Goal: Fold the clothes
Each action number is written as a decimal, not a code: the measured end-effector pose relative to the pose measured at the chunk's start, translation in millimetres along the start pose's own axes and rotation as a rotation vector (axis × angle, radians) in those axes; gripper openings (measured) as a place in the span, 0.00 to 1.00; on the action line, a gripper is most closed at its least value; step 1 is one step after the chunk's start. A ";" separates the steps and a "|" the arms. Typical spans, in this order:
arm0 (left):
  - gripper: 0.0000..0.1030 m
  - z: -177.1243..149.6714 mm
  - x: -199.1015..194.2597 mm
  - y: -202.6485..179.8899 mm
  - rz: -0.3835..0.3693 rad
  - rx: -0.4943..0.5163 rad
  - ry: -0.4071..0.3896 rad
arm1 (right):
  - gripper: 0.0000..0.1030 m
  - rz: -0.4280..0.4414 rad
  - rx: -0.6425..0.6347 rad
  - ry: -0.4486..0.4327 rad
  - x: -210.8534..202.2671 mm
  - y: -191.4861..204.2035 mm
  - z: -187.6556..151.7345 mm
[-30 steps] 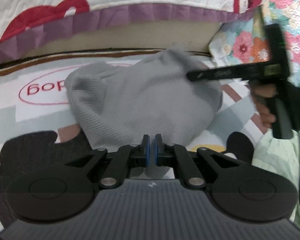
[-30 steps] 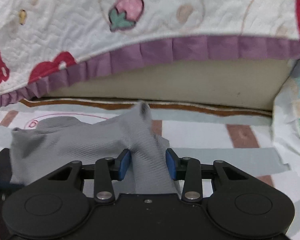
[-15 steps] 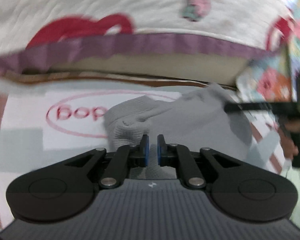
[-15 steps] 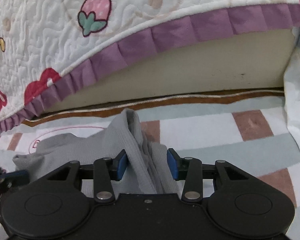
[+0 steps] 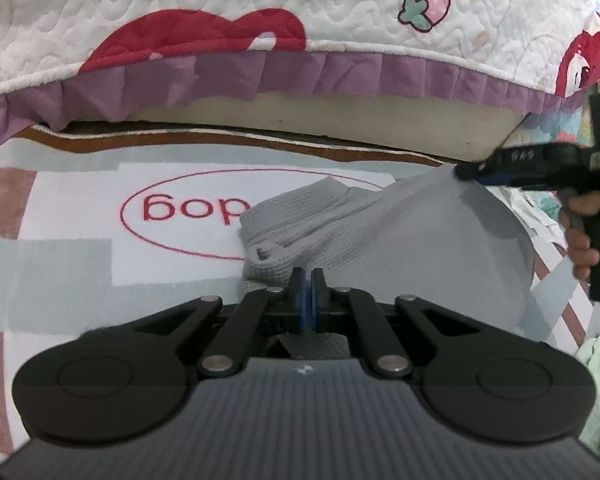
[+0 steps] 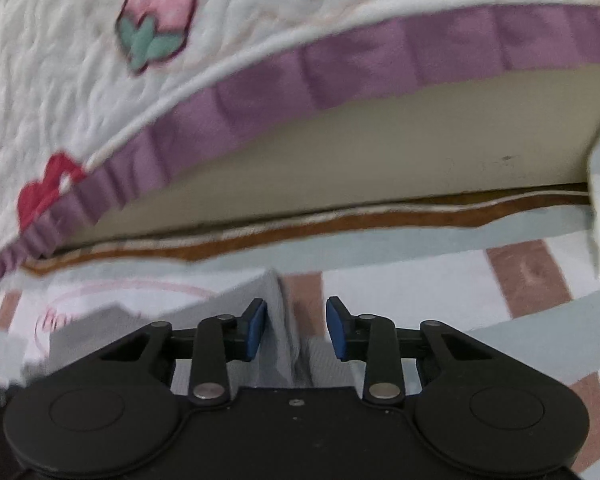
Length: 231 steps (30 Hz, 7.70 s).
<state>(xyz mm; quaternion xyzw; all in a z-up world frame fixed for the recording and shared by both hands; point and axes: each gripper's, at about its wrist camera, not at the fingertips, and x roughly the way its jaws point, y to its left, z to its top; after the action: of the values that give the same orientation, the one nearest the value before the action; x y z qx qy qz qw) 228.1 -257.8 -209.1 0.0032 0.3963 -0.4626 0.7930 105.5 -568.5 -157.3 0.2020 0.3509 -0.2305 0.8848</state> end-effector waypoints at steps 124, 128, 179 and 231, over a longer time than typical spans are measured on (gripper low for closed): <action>0.16 12.0 31.3 13.0 -0.119 -0.042 -0.017 | 0.61 0.261 0.653 0.027 -14.8 -57.0 -108.8; 0.15 21.0 14.3 0.9 -0.155 -0.001 -0.075 | 0.41 0.271 0.641 -0.028 -7.4 -47.5 -101.3; 0.14 22.1 -619.4 137.6 0.943 -0.166 -0.472 | 0.35 1.182 -0.305 0.191 -222.8 623.4 35.5; 0.33 26.9 -502.7 182.4 0.761 -0.151 -0.288 | 0.26 0.930 -0.871 -0.139 -131.5 716.6 -3.8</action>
<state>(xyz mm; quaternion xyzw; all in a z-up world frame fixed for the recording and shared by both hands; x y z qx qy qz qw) 249.6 204.1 60.9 0.0265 0.2848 -0.1017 0.9528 412.2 50.4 74.3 -0.0602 0.2299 0.3286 0.9141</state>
